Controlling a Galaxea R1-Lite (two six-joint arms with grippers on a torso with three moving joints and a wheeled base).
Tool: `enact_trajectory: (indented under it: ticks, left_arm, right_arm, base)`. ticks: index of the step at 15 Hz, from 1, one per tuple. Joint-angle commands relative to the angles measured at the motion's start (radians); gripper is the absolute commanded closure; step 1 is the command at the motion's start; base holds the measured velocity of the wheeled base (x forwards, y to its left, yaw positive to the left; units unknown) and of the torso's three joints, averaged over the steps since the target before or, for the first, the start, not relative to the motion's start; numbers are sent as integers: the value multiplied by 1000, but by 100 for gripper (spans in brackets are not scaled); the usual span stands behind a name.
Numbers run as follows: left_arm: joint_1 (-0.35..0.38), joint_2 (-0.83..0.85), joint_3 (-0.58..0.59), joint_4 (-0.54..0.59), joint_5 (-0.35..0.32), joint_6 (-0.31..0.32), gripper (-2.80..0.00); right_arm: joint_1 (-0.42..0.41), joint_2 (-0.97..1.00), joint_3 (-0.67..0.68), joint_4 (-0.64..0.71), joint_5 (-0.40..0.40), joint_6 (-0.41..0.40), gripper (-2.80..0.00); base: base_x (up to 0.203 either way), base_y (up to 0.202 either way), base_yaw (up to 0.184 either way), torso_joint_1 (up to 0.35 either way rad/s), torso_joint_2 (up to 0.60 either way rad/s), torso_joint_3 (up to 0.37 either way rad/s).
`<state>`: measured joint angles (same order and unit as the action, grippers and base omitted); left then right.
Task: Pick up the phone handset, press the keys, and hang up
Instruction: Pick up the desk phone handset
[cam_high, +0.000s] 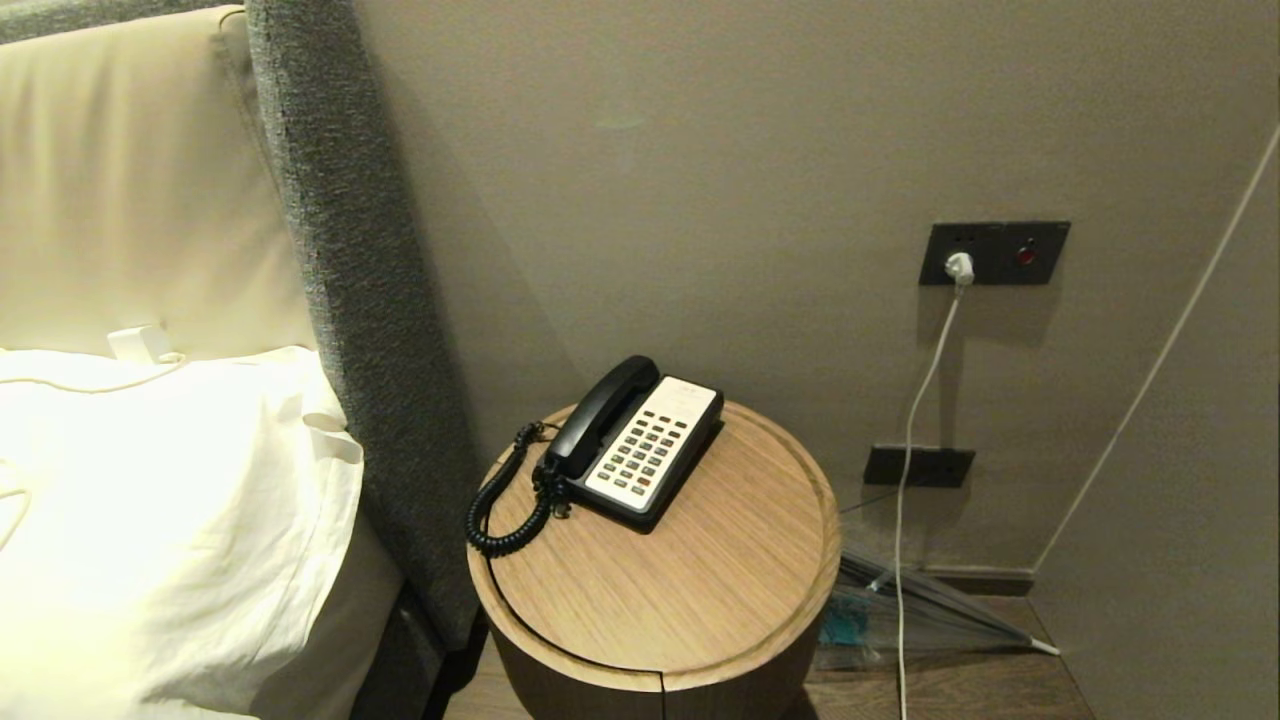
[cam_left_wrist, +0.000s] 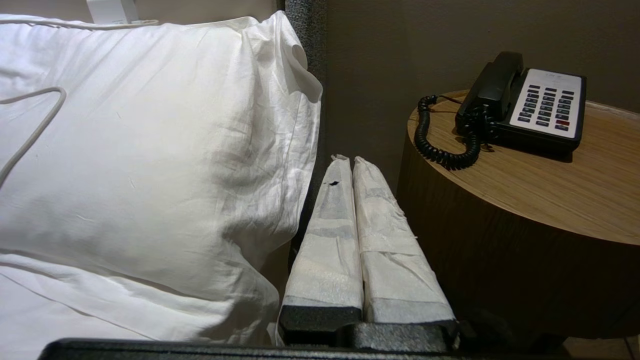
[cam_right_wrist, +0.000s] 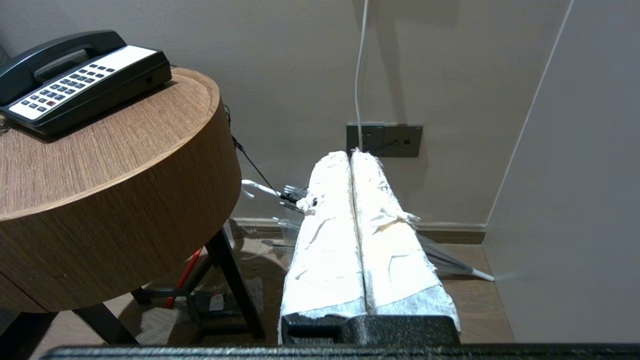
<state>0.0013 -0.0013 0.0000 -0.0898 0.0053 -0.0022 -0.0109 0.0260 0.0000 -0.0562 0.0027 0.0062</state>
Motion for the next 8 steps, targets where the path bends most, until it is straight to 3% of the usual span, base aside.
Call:
enact_trajectory:
  ticks: [1, 4, 8]
  left_arm:
    - [0, 1, 40, -2, 1, 8, 0]
    - [0, 1, 40, -2, 1, 4, 0]
    - [-1, 1, 40, -2, 2, -7, 0]
  right_arm:
    - [0, 2, 20, -1, 0, 0, 0]
    - [0, 2, 20, -1, 0, 0, 0]
    - [0, 2, 20, -1, 0, 0, 0]
  base:
    - [0, 0, 0, 0, 0, 0]
    - [0, 0, 0, 1, 1, -27]
    - [0, 0, 0, 2, 3, -169]
